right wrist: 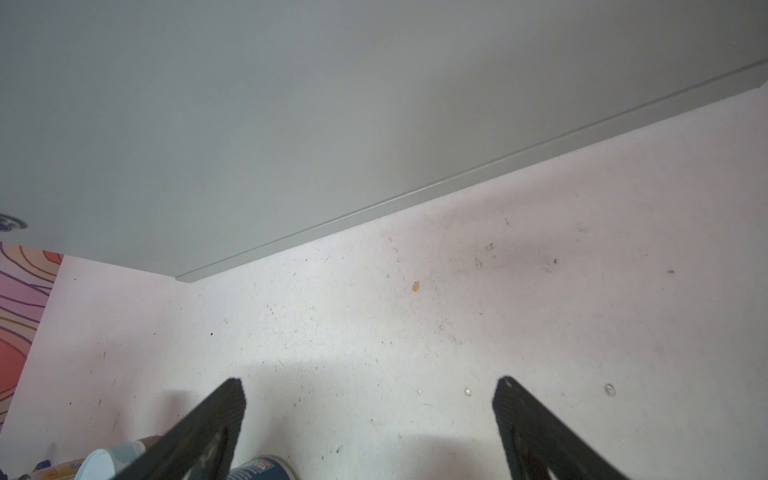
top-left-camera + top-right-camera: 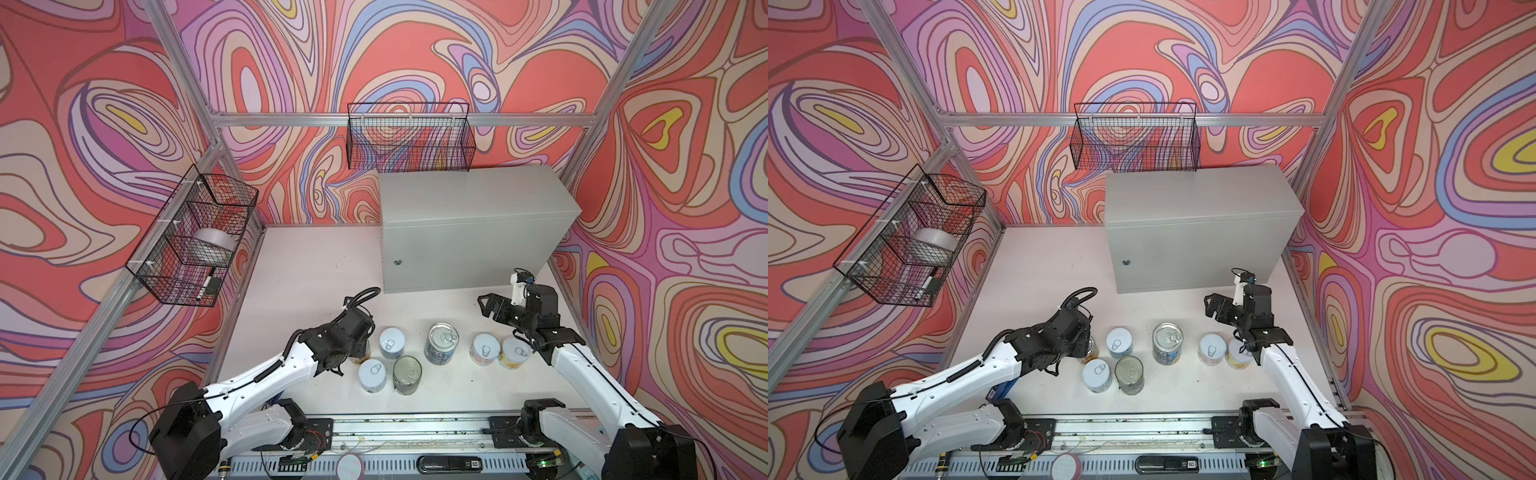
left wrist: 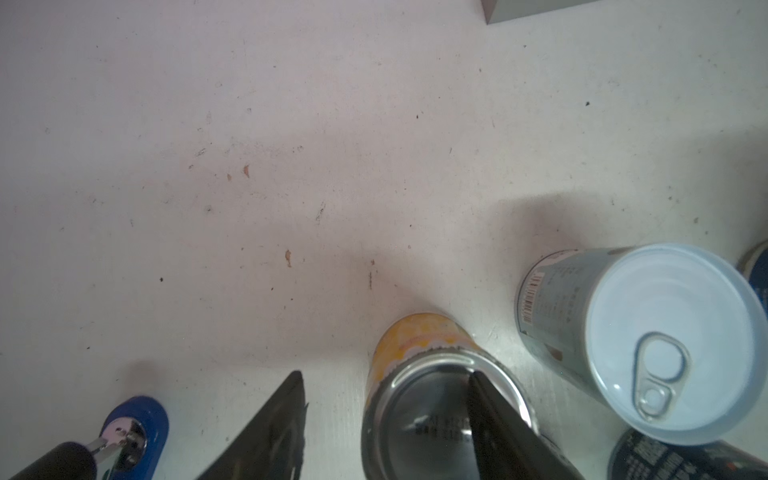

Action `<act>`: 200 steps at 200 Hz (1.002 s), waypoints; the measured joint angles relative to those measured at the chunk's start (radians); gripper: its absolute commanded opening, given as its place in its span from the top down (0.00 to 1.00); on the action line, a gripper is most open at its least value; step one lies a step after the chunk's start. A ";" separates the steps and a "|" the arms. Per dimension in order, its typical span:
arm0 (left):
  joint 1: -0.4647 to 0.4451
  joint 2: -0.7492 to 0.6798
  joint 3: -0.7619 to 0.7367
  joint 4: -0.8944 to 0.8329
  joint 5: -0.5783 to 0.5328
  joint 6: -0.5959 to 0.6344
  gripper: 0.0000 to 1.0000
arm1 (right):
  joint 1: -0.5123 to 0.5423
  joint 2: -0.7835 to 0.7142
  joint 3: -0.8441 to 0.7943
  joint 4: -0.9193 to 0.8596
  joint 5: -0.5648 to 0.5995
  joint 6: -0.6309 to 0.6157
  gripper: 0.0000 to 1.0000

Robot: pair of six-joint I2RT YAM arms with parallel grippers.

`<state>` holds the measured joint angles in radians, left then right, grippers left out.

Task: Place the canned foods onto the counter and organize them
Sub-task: 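Lower the left gripper over the yellow juice can and close on it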

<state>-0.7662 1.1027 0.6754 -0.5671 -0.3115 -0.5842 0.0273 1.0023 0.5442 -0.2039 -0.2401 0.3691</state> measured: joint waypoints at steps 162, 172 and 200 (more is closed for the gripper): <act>-0.008 0.111 0.068 -0.102 0.145 0.034 0.27 | 0.000 0.017 0.032 -0.039 -0.013 -0.006 0.05; -0.009 0.117 0.068 -0.101 0.134 0.034 0.29 | 0.000 0.027 0.039 -0.049 -0.003 -0.012 0.06; -0.009 0.120 0.068 -0.100 0.108 0.035 0.33 | 0.000 0.089 0.082 -0.078 0.020 -0.021 0.09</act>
<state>-0.7753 1.2228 0.7433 -0.6674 -0.2031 -0.5495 0.0273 1.0908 0.6266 -0.2821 -0.2199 0.3485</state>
